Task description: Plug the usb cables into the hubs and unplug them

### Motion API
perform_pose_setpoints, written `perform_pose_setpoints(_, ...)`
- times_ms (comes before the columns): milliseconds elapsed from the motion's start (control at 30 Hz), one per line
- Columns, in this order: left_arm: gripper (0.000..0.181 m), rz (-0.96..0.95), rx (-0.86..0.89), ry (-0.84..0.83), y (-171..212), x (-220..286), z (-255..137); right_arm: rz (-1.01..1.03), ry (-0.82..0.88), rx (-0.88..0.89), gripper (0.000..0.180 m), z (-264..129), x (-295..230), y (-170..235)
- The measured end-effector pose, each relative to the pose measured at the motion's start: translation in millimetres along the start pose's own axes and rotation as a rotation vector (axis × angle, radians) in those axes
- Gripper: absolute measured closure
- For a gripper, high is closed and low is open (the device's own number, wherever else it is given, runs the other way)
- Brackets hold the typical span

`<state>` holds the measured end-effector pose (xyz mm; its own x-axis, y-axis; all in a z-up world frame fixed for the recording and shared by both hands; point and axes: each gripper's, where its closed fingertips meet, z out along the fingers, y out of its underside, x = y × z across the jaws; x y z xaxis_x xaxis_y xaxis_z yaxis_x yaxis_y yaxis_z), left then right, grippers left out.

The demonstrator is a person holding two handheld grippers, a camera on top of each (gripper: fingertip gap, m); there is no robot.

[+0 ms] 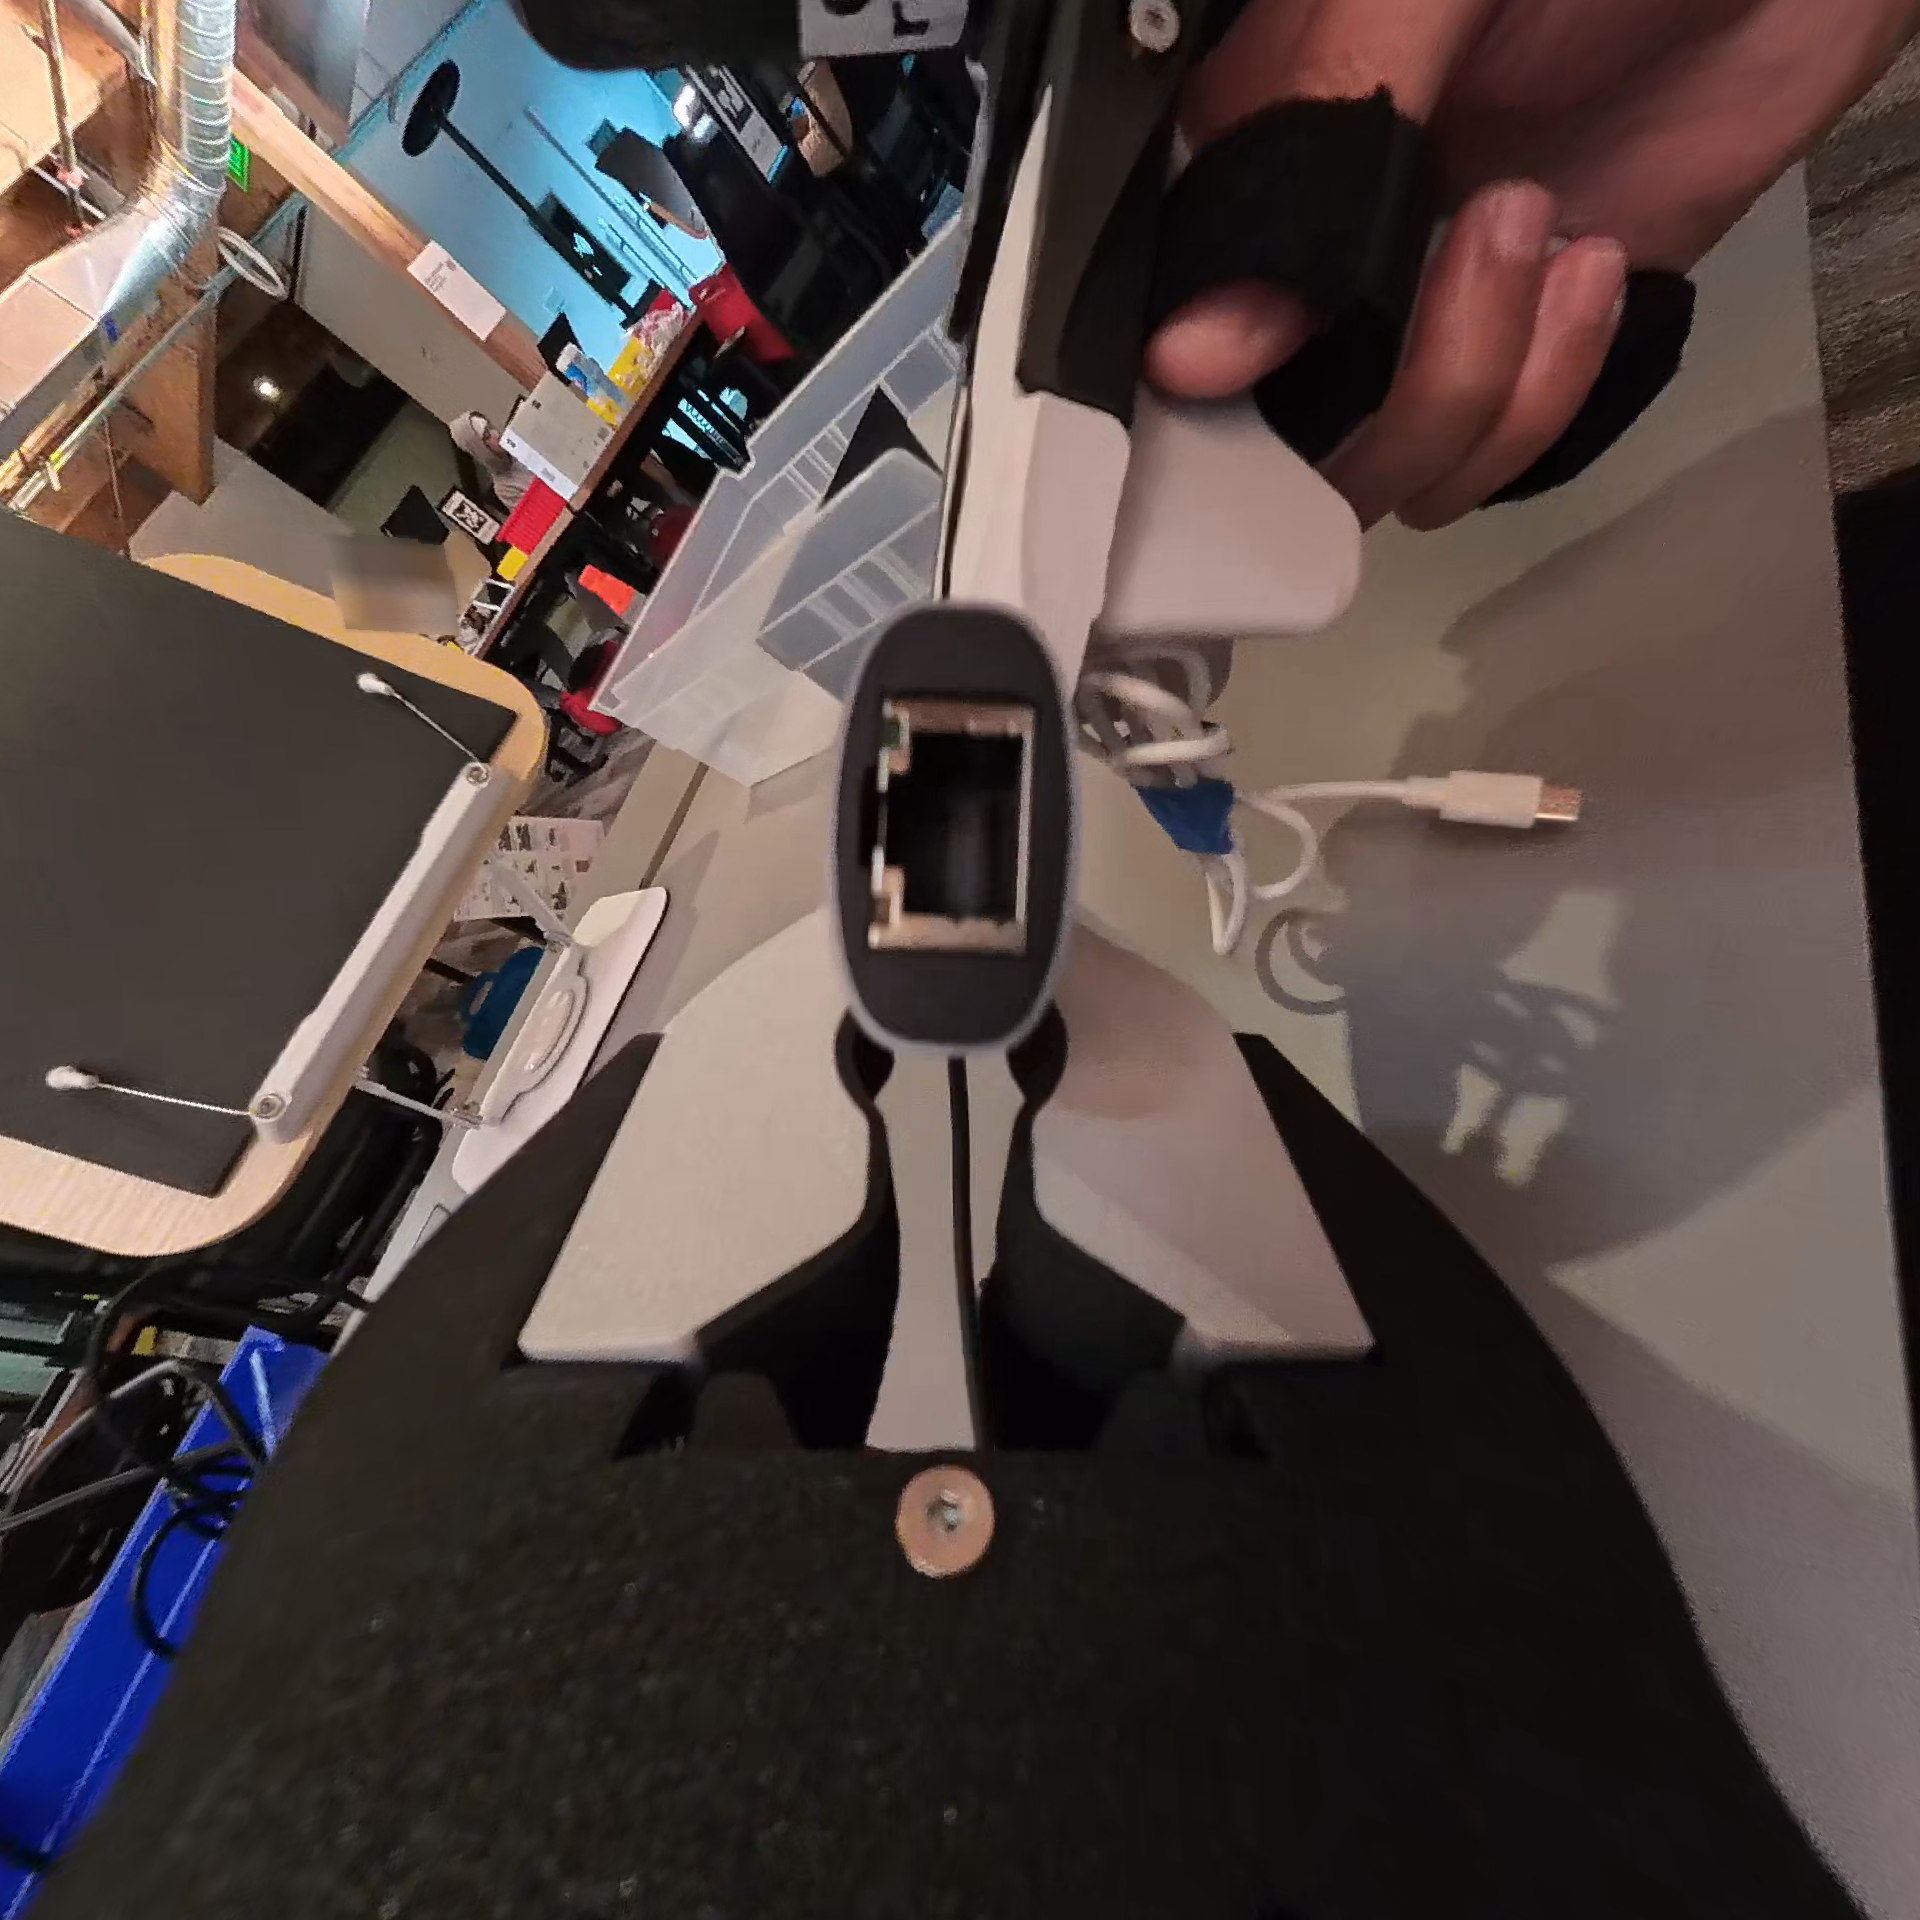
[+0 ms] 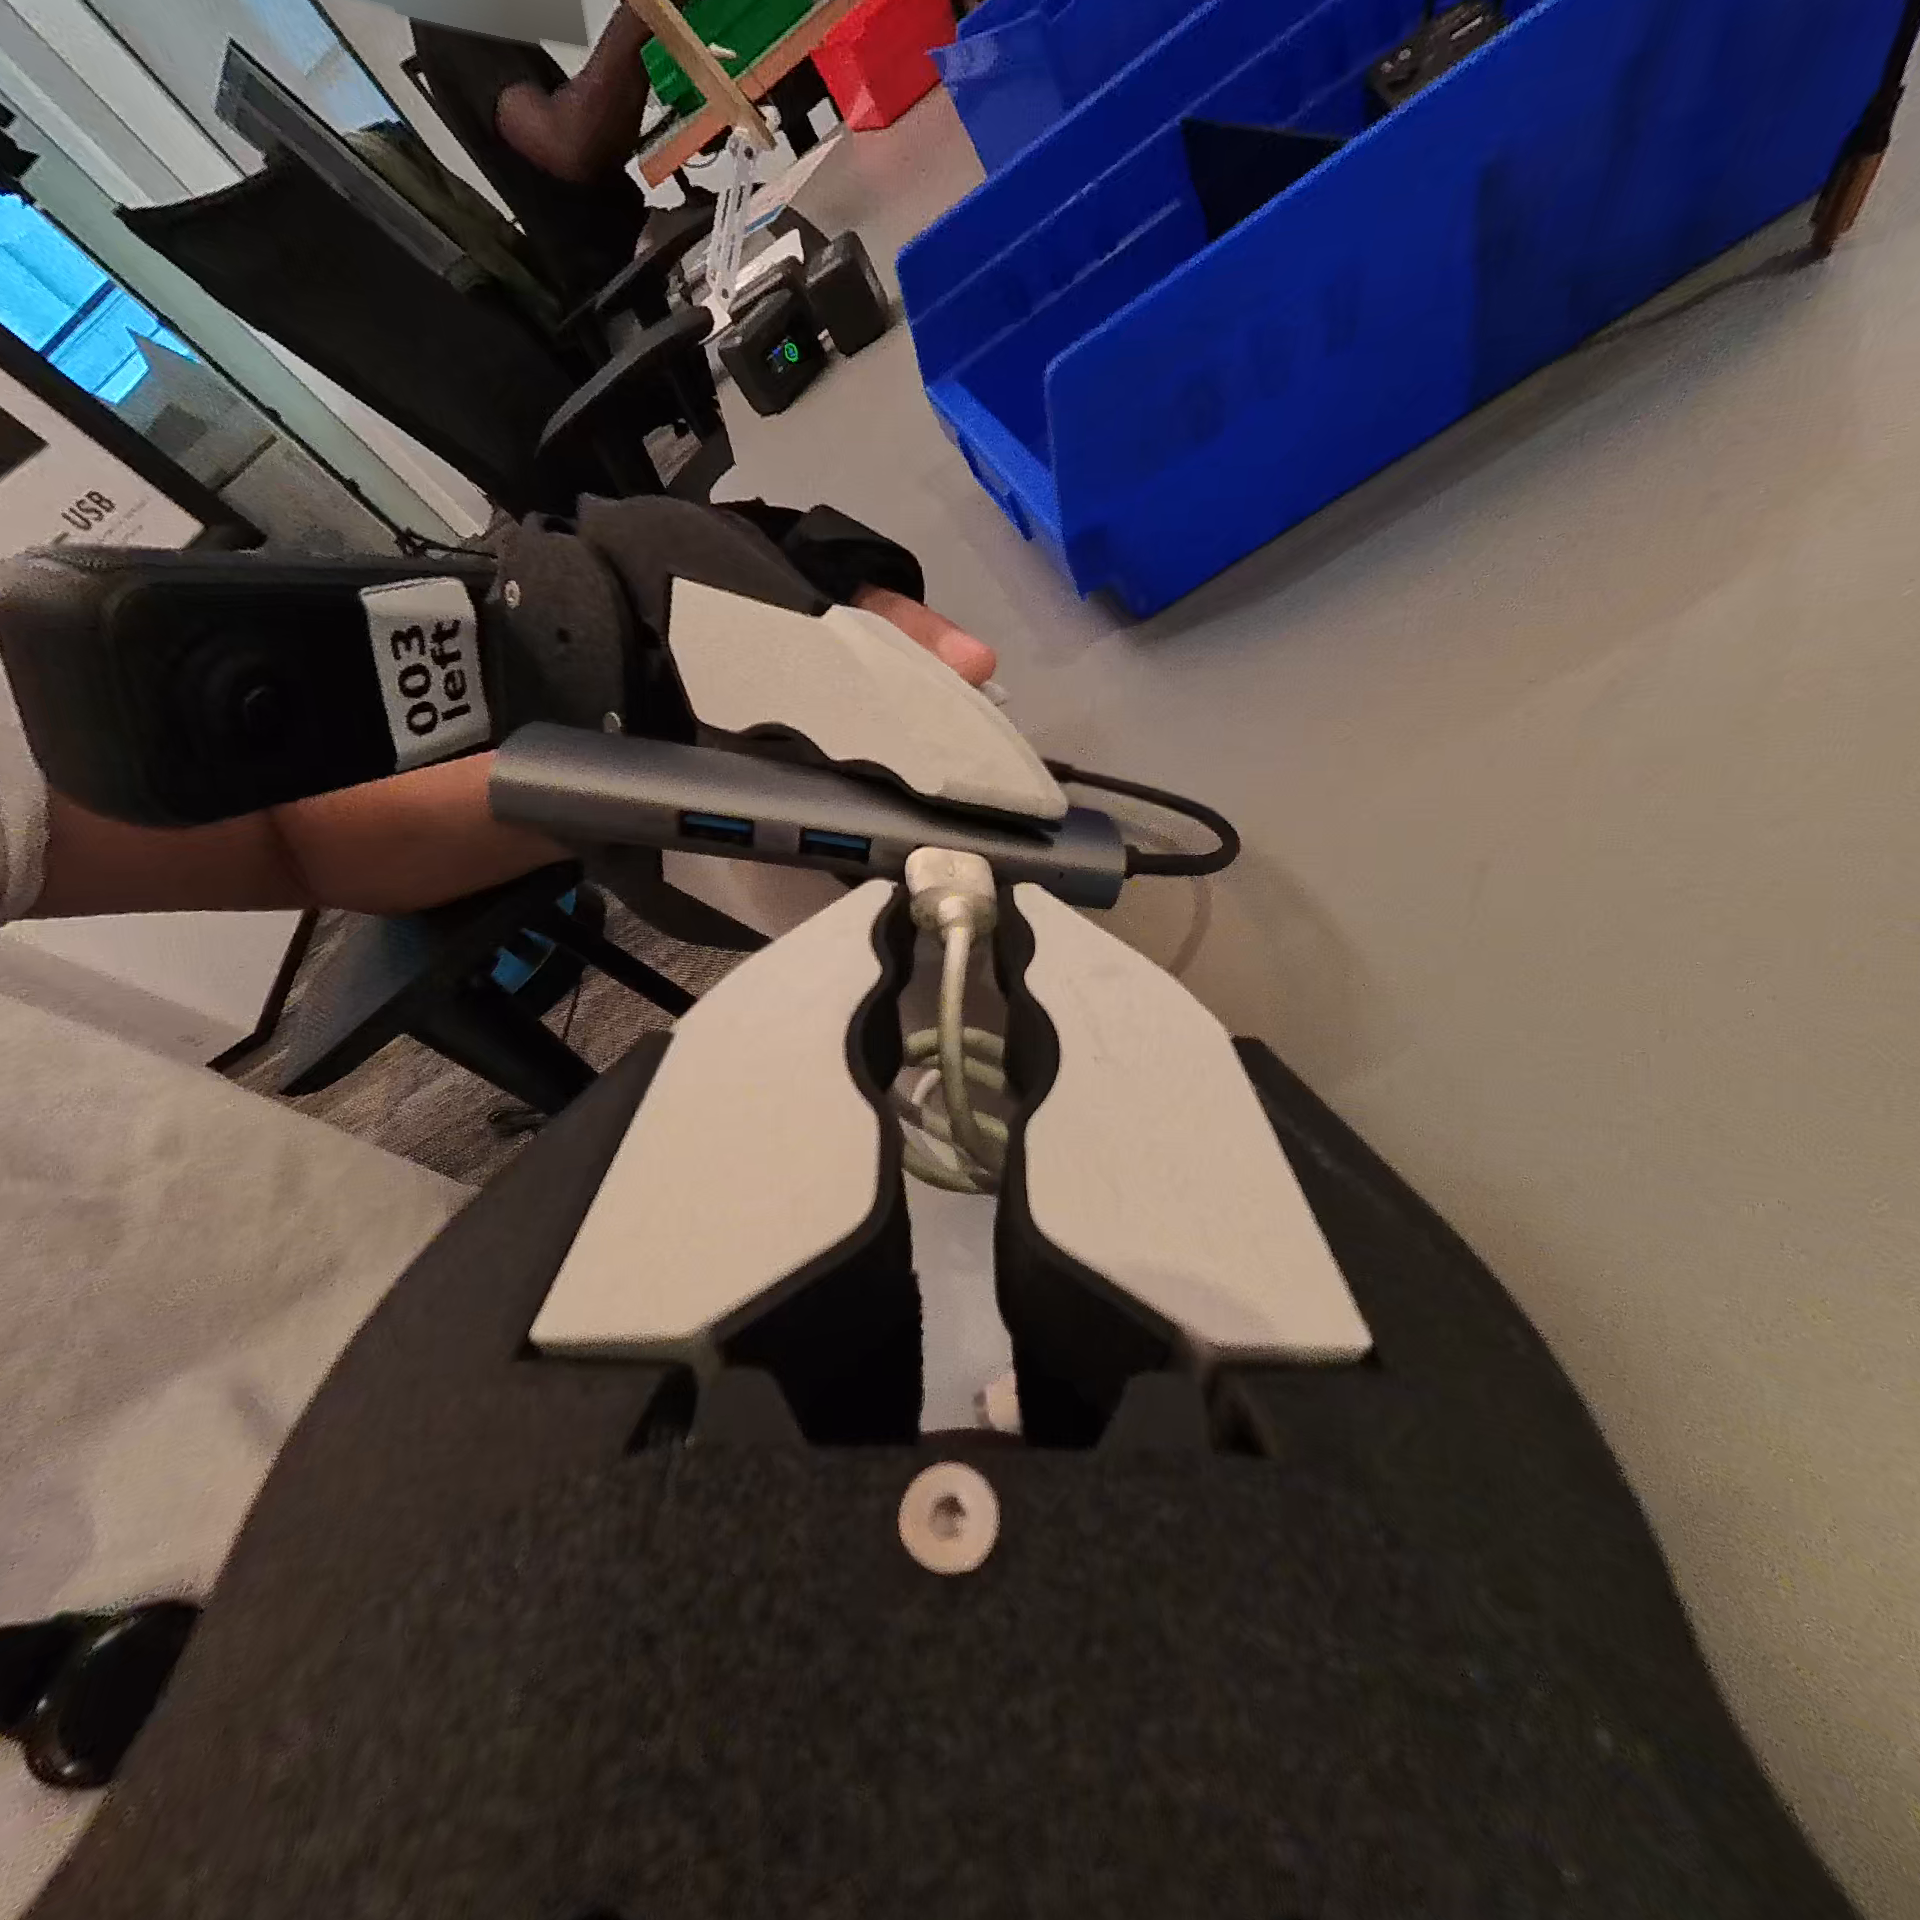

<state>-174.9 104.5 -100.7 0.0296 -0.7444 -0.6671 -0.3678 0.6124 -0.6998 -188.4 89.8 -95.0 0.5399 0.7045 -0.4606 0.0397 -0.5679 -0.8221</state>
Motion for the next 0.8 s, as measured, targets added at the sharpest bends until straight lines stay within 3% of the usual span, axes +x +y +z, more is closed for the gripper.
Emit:
perform_pose_setpoints(267, 0.163, -0.042, -0.003, -0.032, -1.7, -7.5, -6.2, 0.014, -0.068, 0.004, 0.165, -12.6, -4.1, -1.0)
perform_pose_setpoints(333, 0.163, -0.153, -0.028, -0.11, 26.5, -40.0, -27.7, 0.072, 0.018, 0.118, 0.166, -54.2, 28.1, -18.3)
perform_pose_setpoints(400, 0.163, -0.156, 0.031, -0.078, 8.5, -39.7, -30.4, 0.041, 0.074, 0.166, 0.165, -92.1, 44.6, -29.7)
perform_pose_setpoints(500, 0.163, -0.067, 0.014, -0.03, -16.4, -6.0, -3.5, -0.099, 0.183, 0.127, 0.165, -111.9, 43.4, -52.0)
perform_pose_setpoints(700, 0.163, -0.197, -0.001, -0.094, -1.2, -31.2, -8.3, -0.214, 0.478, 0.404, 0.165, -228.4, 75.4, -156.5)
perform_pose_setpoints(800, 0.162, -0.174, -0.01, -0.084, -0.2, -25.6, -10.6, -0.268, 0.67, 0.158, 0.165, -237.4, 136.6, -140.5)
